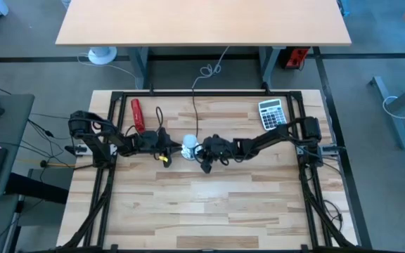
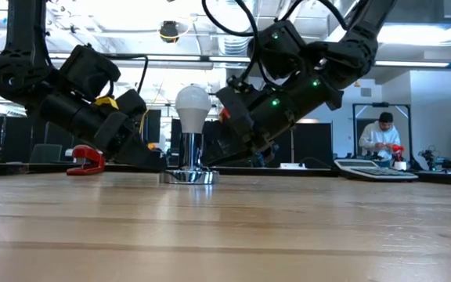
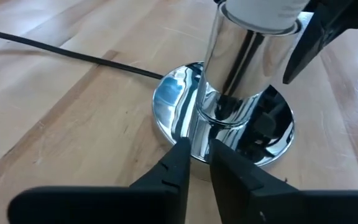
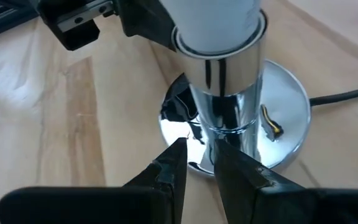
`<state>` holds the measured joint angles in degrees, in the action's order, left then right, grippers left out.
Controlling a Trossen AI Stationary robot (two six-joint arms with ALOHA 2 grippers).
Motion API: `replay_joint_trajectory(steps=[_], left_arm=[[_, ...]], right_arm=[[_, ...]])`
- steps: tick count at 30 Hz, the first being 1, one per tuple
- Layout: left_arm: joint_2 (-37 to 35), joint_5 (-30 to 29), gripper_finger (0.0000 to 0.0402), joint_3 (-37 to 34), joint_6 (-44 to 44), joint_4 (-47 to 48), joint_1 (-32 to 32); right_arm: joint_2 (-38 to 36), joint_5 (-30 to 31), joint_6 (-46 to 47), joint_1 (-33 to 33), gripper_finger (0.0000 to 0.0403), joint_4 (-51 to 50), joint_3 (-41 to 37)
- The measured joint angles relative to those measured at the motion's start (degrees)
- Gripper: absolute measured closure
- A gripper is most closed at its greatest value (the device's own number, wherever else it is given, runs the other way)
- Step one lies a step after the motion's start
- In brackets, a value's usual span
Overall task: Screw lightbulb
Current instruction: Remove the lightbulb from the silver lamp socket
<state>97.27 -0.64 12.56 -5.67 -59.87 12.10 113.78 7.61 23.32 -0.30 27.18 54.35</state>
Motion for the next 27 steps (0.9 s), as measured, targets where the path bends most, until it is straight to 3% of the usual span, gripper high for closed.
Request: replay_joint_trajectory(steps=[16,22,27], left_arm=[[0.0,-0.3,0.0401,0.0,0.1,1.7,-3.9],[-1.8,-1.2,0.0401,-0.1,-3.3,1.3,-5.7],[-7.1,-2.1,0.0401,-0.2,-1.9,2.6,-4.3]], right_arm=[[0.0,0.8,3.7,3.6,0.0312,0.0,0.0],[-3.5,11.6,1.7,5.9,0.0336,-2.5,0.0],[-5.4,13.4,0.1,3.7,0.0363,-4.6,0.0]])
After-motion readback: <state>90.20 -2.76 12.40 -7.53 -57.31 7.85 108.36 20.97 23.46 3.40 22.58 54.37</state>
